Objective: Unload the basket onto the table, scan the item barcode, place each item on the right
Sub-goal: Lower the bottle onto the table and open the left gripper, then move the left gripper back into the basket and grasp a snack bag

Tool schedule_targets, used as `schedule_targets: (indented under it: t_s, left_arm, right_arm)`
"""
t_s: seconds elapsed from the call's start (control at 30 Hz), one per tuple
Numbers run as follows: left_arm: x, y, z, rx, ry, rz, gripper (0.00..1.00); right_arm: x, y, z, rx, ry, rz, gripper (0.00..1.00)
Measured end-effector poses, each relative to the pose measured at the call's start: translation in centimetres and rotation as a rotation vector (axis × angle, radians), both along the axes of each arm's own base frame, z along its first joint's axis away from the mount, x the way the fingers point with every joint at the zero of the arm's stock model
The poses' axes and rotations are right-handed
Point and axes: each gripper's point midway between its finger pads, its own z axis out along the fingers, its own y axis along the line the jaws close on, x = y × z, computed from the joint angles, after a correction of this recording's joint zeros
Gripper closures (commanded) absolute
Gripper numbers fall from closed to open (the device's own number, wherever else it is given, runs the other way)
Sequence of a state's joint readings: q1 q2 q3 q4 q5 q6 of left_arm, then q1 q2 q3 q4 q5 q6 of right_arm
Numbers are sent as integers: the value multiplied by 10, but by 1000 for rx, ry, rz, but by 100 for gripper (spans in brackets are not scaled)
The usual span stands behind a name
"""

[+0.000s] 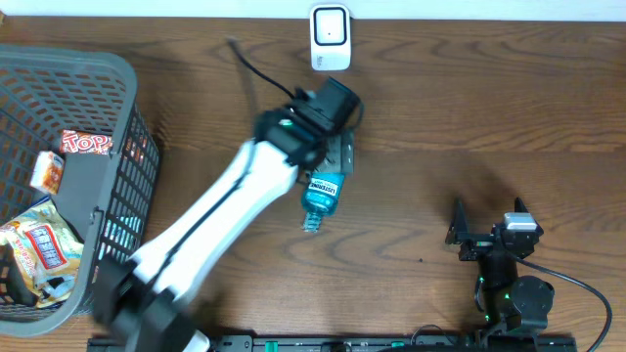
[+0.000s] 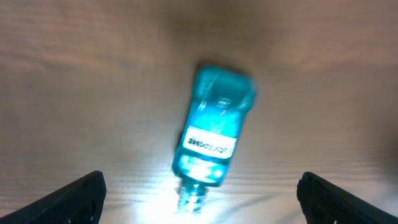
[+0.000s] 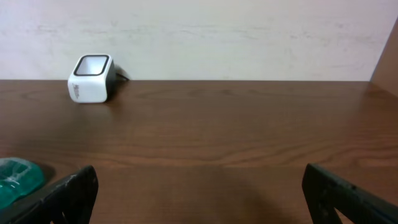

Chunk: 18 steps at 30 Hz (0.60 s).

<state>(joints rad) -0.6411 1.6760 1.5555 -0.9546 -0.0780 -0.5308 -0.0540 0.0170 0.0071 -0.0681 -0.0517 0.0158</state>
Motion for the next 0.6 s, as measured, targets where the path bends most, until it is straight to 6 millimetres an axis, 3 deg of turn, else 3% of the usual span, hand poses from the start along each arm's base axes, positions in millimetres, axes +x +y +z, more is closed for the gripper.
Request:
schedule_targets:
  t_s: [0.13,0.23,0.43,0.6]
  left_arm:
    - [-7,16,80,-126,-175,28,2]
    - [-22,44,131,-193,-301,72,2]
    - [-51,107,178,-203,-436,200,2]
    - [-61,143,196,-196,-507,298,2]
  right_arm:
    - [0,0,0,0,0,0,1]
    - [0,0,0,0,0,0,1]
    - [0,0,0,0,0,0,1]
    - [0,0,0,0,0,0,1]
